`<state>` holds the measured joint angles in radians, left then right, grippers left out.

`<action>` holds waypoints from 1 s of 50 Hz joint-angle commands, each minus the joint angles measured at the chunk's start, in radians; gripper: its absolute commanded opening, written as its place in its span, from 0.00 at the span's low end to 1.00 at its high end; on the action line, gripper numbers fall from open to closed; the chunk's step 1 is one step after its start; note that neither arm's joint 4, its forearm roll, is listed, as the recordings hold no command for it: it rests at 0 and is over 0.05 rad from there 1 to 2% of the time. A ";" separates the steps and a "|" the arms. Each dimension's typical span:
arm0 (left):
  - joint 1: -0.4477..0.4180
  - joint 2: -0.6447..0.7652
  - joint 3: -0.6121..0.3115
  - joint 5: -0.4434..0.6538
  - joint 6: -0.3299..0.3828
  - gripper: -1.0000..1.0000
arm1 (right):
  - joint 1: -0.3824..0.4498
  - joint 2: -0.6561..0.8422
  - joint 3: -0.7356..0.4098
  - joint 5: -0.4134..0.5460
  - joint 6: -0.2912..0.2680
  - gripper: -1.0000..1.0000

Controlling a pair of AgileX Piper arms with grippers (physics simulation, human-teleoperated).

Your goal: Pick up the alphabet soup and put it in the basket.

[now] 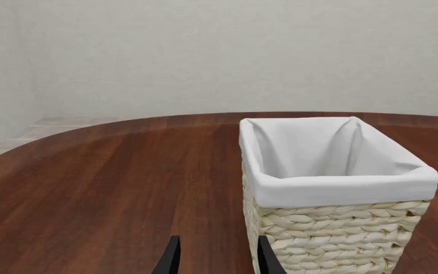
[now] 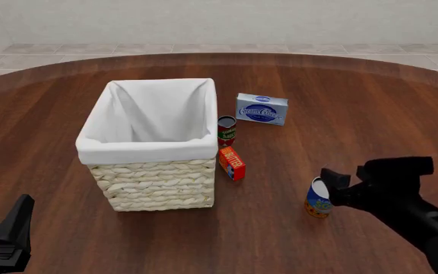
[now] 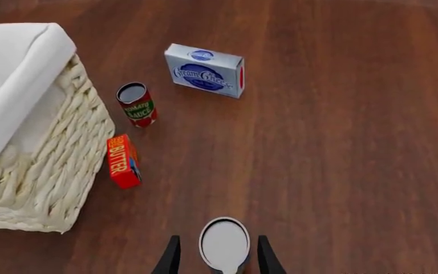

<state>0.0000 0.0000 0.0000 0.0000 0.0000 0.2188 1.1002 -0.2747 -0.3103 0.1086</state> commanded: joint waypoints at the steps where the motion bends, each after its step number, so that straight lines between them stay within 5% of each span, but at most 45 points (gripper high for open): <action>1: 0.000 0.000 0.000 0.000 0.000 1.00 | -0.001 0.010 0.009 -0.018 0.007 1.00; 50: 0.000 0.000 0.000 0.000 0.000 1.00 | -0.008 0.126 0.043 -0.141 0.030 1.00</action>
<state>0.0000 0.0000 0.0000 0.0000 0.0000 0.2146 1.2146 -0.2391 -0.4360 0.1327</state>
